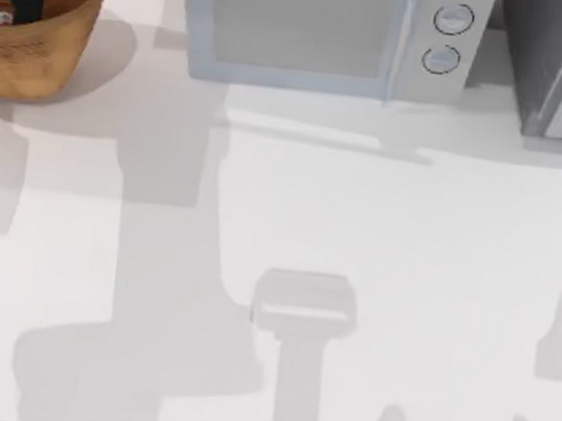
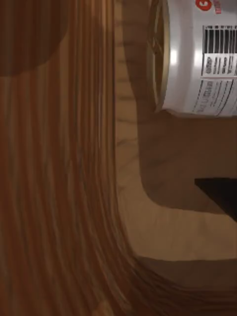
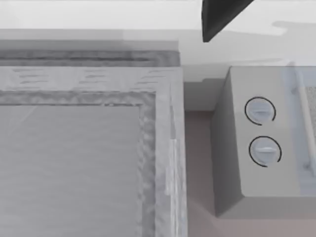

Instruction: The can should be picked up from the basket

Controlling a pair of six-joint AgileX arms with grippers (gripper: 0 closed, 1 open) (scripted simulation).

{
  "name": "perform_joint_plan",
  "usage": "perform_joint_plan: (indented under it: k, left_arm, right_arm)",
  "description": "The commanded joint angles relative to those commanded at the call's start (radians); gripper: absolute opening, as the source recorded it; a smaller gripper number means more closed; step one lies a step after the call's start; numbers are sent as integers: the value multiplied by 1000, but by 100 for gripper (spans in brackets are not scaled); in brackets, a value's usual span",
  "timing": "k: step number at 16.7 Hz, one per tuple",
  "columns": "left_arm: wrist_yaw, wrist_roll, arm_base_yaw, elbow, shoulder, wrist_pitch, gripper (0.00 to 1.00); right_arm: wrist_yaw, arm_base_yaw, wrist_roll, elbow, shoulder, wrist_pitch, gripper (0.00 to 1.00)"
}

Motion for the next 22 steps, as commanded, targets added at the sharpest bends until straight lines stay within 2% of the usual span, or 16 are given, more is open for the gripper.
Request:
perform_joint_plan:
  k: [10,22]
  left_arm:
    - [0,0,0,0,0,0,2]
    - [-3,-7,0,-21,-53,0,0]
  right_arm:
    - [0,0,0,0,0,0,100]
    - [0,0,0,0,0,0,100]
